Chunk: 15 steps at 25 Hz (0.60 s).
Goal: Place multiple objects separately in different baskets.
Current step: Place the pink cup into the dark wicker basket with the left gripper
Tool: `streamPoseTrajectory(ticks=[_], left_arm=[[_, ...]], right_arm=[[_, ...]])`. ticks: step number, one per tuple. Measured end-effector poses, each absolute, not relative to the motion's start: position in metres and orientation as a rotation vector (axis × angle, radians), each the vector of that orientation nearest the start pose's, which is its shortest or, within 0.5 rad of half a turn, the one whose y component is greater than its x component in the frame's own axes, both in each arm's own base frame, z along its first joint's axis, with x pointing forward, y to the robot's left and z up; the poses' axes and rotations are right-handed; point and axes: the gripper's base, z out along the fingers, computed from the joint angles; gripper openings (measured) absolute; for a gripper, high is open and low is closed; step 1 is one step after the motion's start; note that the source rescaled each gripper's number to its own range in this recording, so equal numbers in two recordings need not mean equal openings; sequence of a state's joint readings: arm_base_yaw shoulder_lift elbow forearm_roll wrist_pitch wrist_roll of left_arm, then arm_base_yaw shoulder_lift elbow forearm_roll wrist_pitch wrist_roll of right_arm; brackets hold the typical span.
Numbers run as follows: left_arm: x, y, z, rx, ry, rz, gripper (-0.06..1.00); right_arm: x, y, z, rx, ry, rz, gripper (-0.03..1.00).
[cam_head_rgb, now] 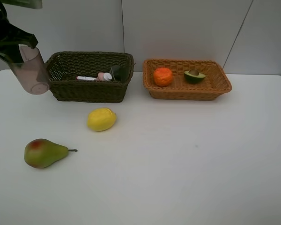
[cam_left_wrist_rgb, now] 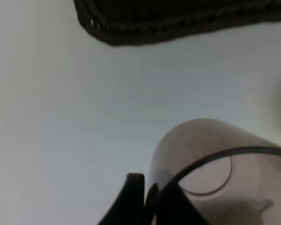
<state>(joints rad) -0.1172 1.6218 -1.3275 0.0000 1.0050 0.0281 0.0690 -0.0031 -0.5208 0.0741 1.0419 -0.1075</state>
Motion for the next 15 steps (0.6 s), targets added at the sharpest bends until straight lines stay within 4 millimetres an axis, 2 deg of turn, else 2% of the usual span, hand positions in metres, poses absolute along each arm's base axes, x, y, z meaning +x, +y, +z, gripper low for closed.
streamPoseTrajectory(ticks=[3, 7, 11, 15], left_arm=[[0.341, -0.04, 0.299, 0.201, 2.688, -0.026, 0.0], [0.35, -0.041, 0.304, 0.233, 2.574, -0.02, 0.0], [0.365, -0.043, 0.298, 0.285, 2.487, -0.002, 0.0], [0.382, -0.045, 0.282, 0.33, 2.435, 0.015, 0.0]], right_arm=[[-0.008, 0.005, 0.285, -0.18, 1.992, 0.063, 1.0], [-0.008, 0.005, 0.285, -0.18, 1.992, 0.063, 1.0], [-0.008, 0.005, 0.285, -0.18, 1.992, 0.063, 1.0], [-0.008, 0.005, 0.285, -0.18, 1.992, 0.063, 1.0]])
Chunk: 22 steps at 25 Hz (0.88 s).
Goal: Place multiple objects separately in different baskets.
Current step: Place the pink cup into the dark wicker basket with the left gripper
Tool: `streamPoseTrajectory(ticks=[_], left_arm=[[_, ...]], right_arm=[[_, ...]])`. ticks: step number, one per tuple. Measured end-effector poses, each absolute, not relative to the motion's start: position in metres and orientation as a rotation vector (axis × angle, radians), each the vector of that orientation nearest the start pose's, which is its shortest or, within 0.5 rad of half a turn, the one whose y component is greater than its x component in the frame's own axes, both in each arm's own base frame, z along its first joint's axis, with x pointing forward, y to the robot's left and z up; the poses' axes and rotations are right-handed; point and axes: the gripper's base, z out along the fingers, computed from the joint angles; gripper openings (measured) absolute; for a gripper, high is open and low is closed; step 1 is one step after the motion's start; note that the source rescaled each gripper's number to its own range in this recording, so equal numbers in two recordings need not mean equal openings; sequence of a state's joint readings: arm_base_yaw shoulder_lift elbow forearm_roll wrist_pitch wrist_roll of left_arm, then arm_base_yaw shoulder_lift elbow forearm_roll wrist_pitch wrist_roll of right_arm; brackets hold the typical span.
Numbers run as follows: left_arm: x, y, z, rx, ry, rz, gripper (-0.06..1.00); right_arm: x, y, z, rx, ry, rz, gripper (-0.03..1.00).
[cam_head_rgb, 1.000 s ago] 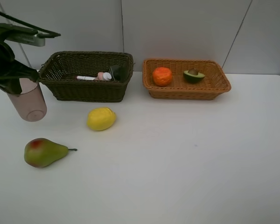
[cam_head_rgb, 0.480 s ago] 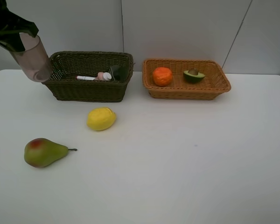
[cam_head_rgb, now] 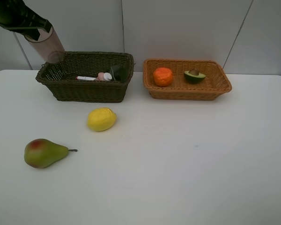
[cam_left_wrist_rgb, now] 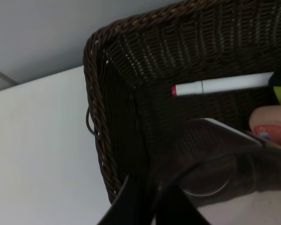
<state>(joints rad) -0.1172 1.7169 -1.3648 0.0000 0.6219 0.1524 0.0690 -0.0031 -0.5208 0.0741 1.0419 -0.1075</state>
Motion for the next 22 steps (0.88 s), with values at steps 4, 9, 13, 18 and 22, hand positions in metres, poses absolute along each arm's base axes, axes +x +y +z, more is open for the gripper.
streamPoseTrajectory(ticks=[4, 9, 13, 18, 22], left_arm=[[0.397, -0.047, 0.263, 0.343, 2.4, 0.022, 0.0], [0.414, -0.049, 0.236, 0.342, 2.387, 0.023, 0.0], [0.424, -0.05, 0.213, 0.345, 2.397, 0.023, 0.0], [0.428, -0.05, 0.2, 0.346, 2.405, 0.023, 0.0], [0.43, -0.051, 0.196, 0.346, 2.406, 0.023, 0.0]], right_arm=[[-0.008, 0.005, 0.285, -0.18, 1.992, 0.063, 1.0], [-0.008, 0.005, 0.285, -0.18, 1.992, 0.063, 1.0], [-0.008, 0.005, 0.285, -0.18, 1.992, 0.063, 1.0], [-0.008, 0.005, 0.285, -0.18, 1.992, 0.063, 1.0], [-0.008, 0.005, 0.285, -0.18, 1.992, 0.063, 1.0]])
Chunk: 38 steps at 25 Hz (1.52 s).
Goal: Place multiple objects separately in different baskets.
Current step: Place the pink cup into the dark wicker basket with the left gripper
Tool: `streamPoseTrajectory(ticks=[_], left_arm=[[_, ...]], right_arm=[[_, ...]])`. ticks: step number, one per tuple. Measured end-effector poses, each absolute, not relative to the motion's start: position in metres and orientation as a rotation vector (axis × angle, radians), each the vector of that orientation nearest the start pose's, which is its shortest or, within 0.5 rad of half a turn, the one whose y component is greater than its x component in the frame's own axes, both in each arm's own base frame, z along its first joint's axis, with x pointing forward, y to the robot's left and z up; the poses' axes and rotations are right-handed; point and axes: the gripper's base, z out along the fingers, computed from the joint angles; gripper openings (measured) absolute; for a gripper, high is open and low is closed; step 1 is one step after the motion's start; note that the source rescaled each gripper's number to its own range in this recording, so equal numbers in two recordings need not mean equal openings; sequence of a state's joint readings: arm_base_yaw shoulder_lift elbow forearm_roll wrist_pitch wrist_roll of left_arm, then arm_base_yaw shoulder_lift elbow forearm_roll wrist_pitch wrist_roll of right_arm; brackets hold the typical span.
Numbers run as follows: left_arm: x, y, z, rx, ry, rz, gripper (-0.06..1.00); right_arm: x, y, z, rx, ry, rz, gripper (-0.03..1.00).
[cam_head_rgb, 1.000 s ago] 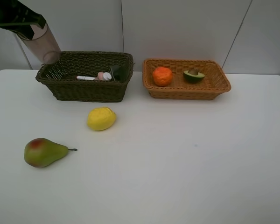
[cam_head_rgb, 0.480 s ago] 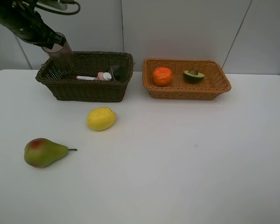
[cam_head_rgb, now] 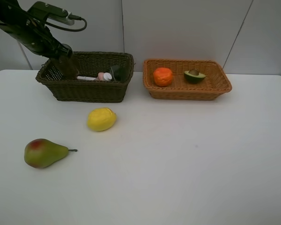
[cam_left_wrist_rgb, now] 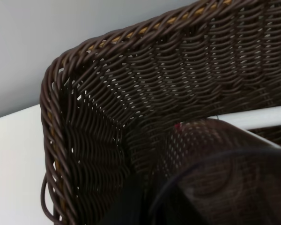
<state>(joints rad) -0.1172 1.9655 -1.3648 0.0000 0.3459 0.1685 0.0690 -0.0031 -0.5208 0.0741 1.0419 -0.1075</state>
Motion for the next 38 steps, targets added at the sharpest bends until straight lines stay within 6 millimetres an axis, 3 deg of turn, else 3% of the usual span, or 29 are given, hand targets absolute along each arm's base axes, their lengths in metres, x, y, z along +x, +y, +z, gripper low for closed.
streamPoseTrajectory(ticks=[7, 9, 11, 14, 15, 17, 32, 38], left_arm=[[0.432, -0.051, 0.187, 0.348, 2.421, 0.023, 0.0], [0.432, -0.051, 0.188, 0.347, 2.412, 0.023, 0.04], [0.433, -0.051, 0.188, 0.348, 2.402, 0.024, 0.24], [0.434, -0.051, 0.189, 0.364, 2.389, 0.031, 0.74], [0.434, -0.051, 0.189, 0.366, 2.382, 0.032, 0.86], [0.434, -0.051, 0.19, 0.365, 2.376, 0.033, 0.95], [0.434, -0.051, 0.19, 0.368, 2.373, 0.034, 1.0], [0.427, -0.05, 0.212, 0.367, 2.364, 0.034, 1.0]], right_arm=[[-0.008, 0.005, 0.285, -0.18, 1.992, 0.063, 1.0], [-0.008, 0.005, 0.285, -0.18, 1.992, 0.063, 1.0], [-0.008, 0.005, 0.285, -0.18, 1.992, 0.063, 1.0], [-0.008, 0.005, 0.285, -0.18, 1.992, 0.063, 1.0], [-0.008, 0.005, 0.285, -0.18, 1.992, 0.063, 1.0], [-0.008, 0.005, 0.285, -0.18, 1.992, 0.063, 1.0], [-0.008, 0.005, 0.285, -0.18, 1.992, 0.063, 1.0], [-0.008, 0.005, 0.285, -0.18, 1.992, 0.063, 1.0]])
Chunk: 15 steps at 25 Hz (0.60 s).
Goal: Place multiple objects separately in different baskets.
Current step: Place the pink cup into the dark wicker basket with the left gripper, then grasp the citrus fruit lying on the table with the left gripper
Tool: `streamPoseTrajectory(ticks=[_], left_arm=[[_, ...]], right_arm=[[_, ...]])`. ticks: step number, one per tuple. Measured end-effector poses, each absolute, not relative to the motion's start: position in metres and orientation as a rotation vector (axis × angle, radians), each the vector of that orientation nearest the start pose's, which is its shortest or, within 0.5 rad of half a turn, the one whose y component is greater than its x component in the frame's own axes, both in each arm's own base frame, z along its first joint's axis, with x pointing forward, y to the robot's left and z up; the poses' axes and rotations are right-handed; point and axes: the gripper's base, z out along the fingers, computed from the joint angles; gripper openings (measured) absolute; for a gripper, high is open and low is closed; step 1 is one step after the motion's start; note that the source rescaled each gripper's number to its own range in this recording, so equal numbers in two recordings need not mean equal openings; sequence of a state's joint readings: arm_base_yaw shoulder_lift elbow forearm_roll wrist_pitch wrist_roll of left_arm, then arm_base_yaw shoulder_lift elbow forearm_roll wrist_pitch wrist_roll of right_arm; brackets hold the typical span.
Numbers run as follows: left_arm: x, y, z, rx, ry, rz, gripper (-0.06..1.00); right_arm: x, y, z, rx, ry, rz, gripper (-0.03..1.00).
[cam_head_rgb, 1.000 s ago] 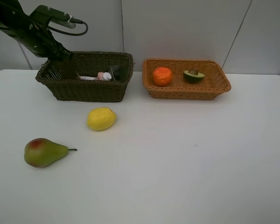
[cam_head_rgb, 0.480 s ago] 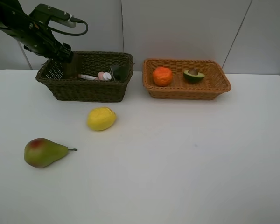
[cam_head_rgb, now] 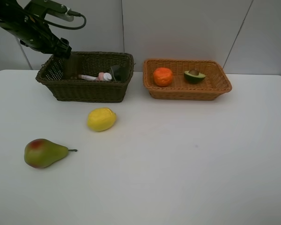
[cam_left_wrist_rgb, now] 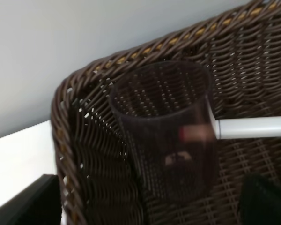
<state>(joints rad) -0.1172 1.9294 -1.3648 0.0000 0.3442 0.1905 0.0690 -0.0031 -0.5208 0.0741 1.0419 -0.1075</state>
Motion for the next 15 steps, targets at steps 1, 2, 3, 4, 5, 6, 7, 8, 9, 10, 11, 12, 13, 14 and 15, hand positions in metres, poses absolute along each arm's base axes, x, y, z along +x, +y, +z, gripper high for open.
streamPoseTrajectory(ticks=[1, 2, 3, 4, 5, 6, 7, 8, 9, 10, 11, 12, 13, 14, 15], left_arm=[[0.424, -0.05, 0.218, 0.366, 2.362, 0.035, 1.0], [0.421, -0.05, 0.225, 0.359, 2.364, 0.029, 1.0], [0.418, -0.049, 0.231, 0.352, 2.367, 0.026, 1.0], [0.415, -0.049, 0.235, 0.344, 2.379, 0.022, 1.0], [0.412, -0.049, 0.24, 0.327, 2.386, 0.014, 1.0], [0.408, -0.049, 0.244, 0.313, 2.402, 0.007, 1.0], [0.405, -0.049, 0.248, 0.304, 2.418, 0.001, 1.0], [0.401, -0.05, 0.251, 0.308, 2.43, 0.001, 1.0], [0.398, -0.053, 0.255, 0.312, 2.445, -0.004, 1.0], [0.394, -0.056, 0.258, 0.32, 2.459, -0.009, 1.0], [0.39, -0.06, 0.259, 0.335, 2.477, -0.015, 1.0], [0.387, -0.066, 0.26, 0.351, 2.489, -0.027, 1.0], [0.384, -0.07, 0.261, 0.371, 2.506, -0.032, 1.0], [0.38, -0.077, 0.261, 0.395, 2.522, -0.038, 1.0], [0.378, -0.083, 0.261, 0.424, 2.534, -0.038, 1.0]], right_arm=[[-0.008, 0.005, 0.285, -0.18, 1.992, 0.063, 1.0], [-0.008, 0.005, 0.285, -0.18, 1.992, 0.063, 1.0], [-0.008, 0.005, 0.285, -0.18, 1.992, 0.063, 1.0], [-0.008, 0.005, 0.285, -0.18, 1.992, 0.063, 1.0], [-0.008, 0.005, 0.285, -0.18, 1.992, 0.063, 1.0], [-0.008, 0.005, 0.285, -0.18, 1.992, 0.063, 1.0], [-0.008, 0.005, 0.285, -0.18, 1.992, 0.063, 1.0], [-0.008, 0.005, 0.285, -0.18, 1.992, 0.063, 1.0], [-0.008, 0.005, 0.285, -0.18, 1.992, 0.063, 1.0], [-0.008, 0.005, 0.285, -0.18, 1.992, 0.063, 1.0], [-0.008, 0.005, 0.285, -0.18, 1.992, 0.063, 1.0], [-0.008, 0.005, 0.285, -0.18, 1.992, 0.063, 1.0], [-0.008, 0.005, 0.285, -0.18, 1.992, 0.063, 1.0], [-0.008, 0.005, 0.285, -0.18, 1.992, 0.063, 1.0], [-0.008, 0.005, 0.285, -0.18, 1.992, 0.063, 1.0]])
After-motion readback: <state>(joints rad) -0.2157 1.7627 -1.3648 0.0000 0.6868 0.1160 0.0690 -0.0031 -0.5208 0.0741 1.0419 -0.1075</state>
